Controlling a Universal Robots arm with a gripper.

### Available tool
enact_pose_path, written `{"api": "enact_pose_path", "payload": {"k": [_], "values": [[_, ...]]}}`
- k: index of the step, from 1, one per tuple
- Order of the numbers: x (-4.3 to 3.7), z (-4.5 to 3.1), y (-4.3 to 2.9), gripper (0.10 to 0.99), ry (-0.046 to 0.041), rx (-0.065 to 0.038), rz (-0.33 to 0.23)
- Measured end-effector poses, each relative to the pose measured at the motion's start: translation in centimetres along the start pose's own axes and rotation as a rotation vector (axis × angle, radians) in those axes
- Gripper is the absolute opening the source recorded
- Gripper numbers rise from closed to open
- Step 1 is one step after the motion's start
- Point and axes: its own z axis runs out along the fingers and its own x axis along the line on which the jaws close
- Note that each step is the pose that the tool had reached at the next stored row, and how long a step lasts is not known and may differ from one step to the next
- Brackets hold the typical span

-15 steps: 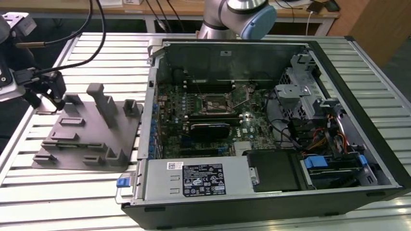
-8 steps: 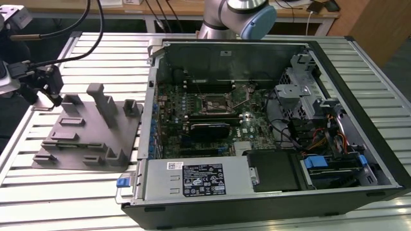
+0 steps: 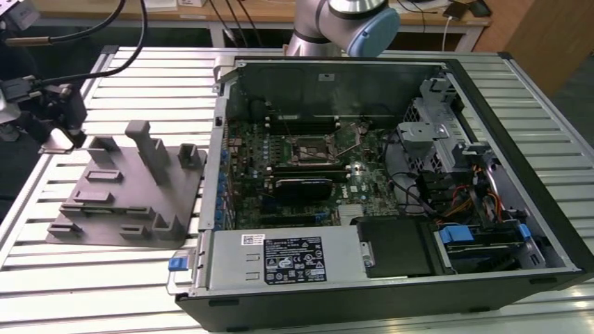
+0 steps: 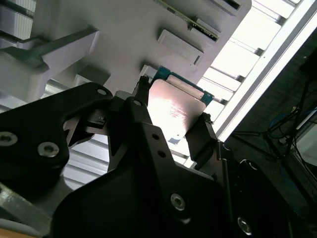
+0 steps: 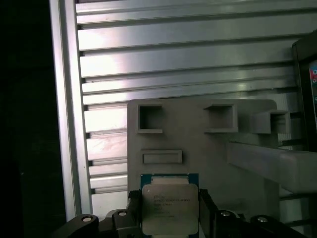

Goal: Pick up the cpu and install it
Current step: 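Pick up the cpu and move it towards the insertion slot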

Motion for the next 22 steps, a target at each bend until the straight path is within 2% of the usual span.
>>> {"api": "enact_pose_path", "payload": {"k": [22], "values": [[-0.14, -3.92, 0.31, 0.545, -0.0139, -0.002, -0.001]]}}
